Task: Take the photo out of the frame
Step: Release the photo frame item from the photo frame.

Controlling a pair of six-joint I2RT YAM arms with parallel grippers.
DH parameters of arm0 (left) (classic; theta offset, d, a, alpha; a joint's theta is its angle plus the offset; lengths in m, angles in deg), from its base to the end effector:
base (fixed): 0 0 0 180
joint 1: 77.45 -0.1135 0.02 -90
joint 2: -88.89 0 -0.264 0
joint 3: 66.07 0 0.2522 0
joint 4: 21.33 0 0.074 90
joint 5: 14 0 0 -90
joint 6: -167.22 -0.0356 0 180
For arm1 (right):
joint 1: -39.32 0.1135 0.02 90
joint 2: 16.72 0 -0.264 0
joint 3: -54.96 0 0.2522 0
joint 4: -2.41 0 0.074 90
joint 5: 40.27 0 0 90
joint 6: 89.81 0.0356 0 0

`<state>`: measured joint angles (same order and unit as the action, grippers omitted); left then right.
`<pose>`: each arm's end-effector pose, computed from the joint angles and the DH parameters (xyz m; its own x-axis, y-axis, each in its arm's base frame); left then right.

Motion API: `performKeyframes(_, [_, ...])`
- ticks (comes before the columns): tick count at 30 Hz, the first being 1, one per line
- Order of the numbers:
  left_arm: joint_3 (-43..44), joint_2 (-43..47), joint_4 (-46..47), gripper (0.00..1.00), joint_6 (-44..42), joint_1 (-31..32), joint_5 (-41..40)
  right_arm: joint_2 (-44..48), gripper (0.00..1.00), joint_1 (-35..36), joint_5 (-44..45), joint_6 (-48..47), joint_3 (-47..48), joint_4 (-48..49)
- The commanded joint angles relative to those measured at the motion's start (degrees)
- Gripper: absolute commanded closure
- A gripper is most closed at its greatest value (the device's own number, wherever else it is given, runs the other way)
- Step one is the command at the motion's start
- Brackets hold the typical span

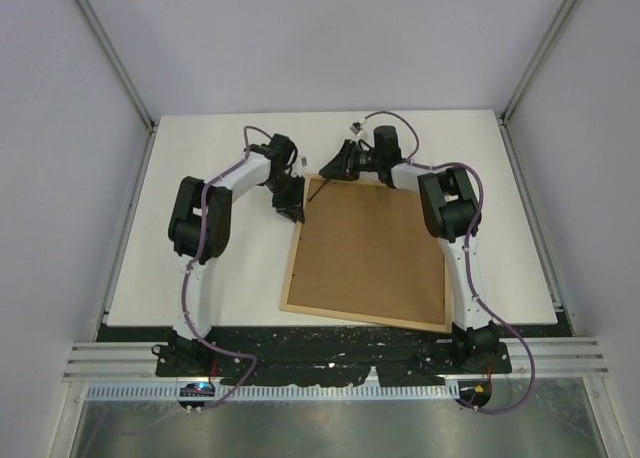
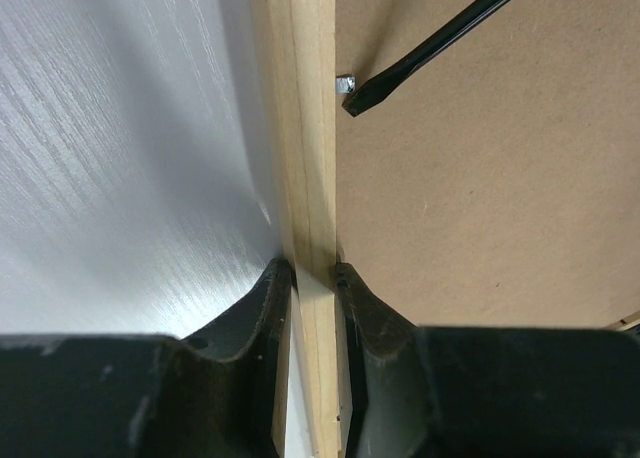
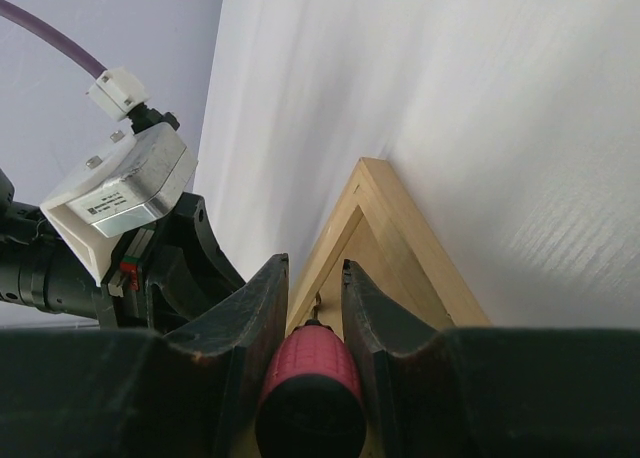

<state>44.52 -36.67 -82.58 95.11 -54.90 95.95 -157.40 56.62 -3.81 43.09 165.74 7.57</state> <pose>0.4043 -0.1810 0.1587 -0.9874 0.0973 -0.1249 0.1389 0.9109 -0.3885 0.4968 0.1847 0.1152 -0.8877 0.1472 -0.4362 -0.3683 0.3412 0.8648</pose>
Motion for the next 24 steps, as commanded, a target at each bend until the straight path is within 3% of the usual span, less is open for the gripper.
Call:
performKeyframes(1, [-0.77,0.22,-1.47,0.84,0.22,1.27,-0.52,-0.47,0.92,-0.25,-0.16,-1.23,3.45,0.42])
performKeyframes(13, [-1.03,0.22,-1.56,0.87,0.48,1.36,-0.52,0.76,0.92,-2.18,-0.87,-1.5,1.95,1.21])
performKeyframes(24, [-1.65,0.31,-1.12,0.89,1.09,1.45,0.36,-2.05,0.92,0.36,-0.78,0.08,2.83,2.17])
